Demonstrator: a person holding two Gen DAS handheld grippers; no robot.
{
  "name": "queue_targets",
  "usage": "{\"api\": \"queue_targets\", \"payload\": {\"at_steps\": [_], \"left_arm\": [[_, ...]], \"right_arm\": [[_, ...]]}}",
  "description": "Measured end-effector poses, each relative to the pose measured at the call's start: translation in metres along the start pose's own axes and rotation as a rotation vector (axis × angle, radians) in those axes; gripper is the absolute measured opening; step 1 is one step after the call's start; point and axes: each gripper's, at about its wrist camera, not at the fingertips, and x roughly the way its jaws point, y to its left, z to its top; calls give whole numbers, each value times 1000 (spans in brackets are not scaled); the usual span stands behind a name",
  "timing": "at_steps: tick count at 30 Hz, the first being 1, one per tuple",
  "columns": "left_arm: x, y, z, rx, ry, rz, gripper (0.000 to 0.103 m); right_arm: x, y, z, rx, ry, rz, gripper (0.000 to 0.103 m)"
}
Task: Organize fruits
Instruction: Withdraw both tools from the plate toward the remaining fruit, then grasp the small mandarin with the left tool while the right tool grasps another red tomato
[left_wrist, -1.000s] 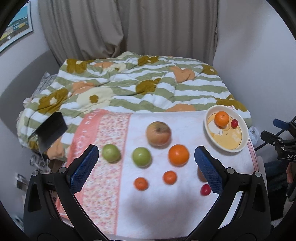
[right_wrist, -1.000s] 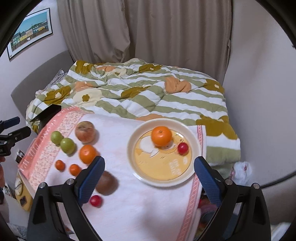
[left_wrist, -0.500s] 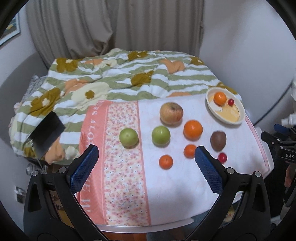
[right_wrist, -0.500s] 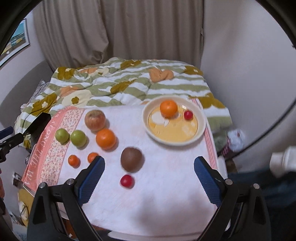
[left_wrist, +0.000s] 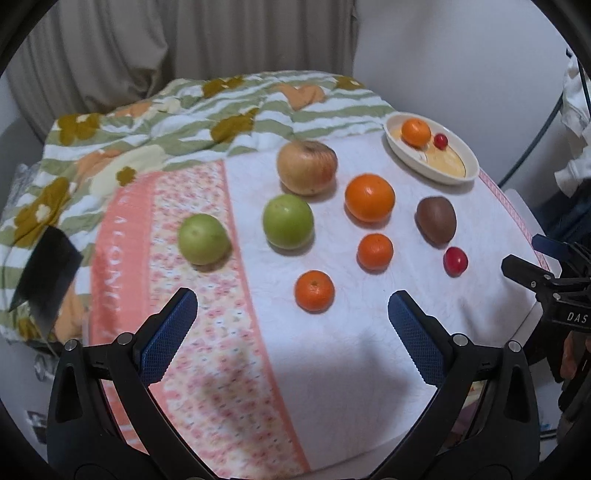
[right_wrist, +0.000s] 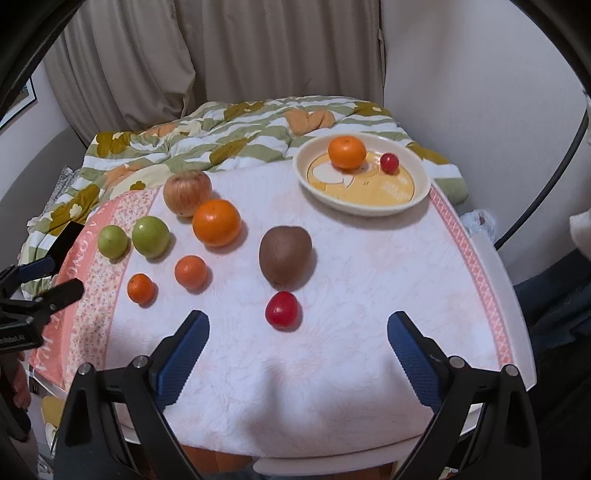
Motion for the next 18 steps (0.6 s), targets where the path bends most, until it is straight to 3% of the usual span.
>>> {"api": "queue_targets", "payload": {"at_steps": [9, 11, 18], "left_arm": [[44, -15, -2, 69, 48, -11, 95], [50, -17, -2, 83, 57, -11, 87], [70, -22, -1, 112, 97, -10, 75]], "right_arm": [[33, 8, -15, 17, 27, 10, 96], [38, 10, -15, 12, 36, 10, 96], [53, 10, -15, 4, 57, 7, 95]]}}
